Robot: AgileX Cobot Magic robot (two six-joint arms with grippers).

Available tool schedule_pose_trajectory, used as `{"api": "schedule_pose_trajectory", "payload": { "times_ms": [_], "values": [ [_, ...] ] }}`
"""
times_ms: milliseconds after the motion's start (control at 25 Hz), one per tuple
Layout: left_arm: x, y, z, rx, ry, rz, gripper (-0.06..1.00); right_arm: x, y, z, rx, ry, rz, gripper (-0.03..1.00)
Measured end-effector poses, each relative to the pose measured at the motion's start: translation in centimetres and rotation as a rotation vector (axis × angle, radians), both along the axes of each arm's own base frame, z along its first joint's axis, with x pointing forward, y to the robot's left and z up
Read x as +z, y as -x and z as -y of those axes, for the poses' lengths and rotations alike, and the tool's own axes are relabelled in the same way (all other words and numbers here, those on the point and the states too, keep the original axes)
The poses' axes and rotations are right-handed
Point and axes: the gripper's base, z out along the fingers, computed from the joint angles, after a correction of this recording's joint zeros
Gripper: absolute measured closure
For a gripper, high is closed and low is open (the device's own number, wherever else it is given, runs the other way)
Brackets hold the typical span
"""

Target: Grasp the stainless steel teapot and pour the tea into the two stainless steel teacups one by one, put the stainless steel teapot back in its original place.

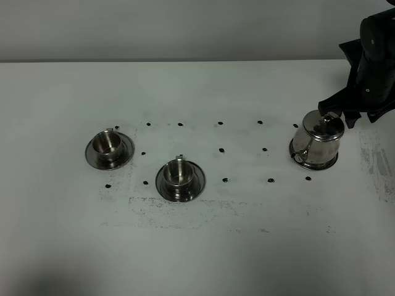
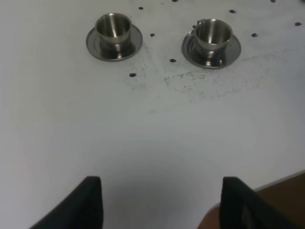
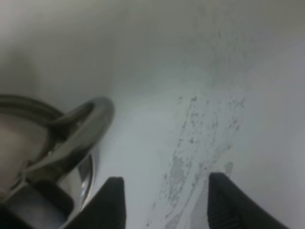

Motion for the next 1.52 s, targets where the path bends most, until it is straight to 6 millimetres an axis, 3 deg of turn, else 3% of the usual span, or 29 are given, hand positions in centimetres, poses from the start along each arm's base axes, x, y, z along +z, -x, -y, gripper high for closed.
{"api": "schedule_pose_trajectory", "payload": {
  "times_ms": [120,360,880,1520],
  "values": [
    [0.0,0.0,0.0,0.000,0.000,0.000,0.42,0.6,-0.3,0.2,-0.002,0.016,0.054,0.58],
    [0.0,0.0,0.0,0.000,0.000,0.000,0.42,3.6,-1.0,0.1,0.018,-0.004,0.240,0.58],
    [0.0,0.0,0.0,0.000,0.000,0.000,0.42,2.5,-1.3,-1.8,0.116,-0.117,0.236,0.58],
    [0.0,0.0,0.0,0.000,0.000,0.000,0.42,1.6,-0.7,-1.7,0.089,-0.107,0.145,0.58]
  ]
}}
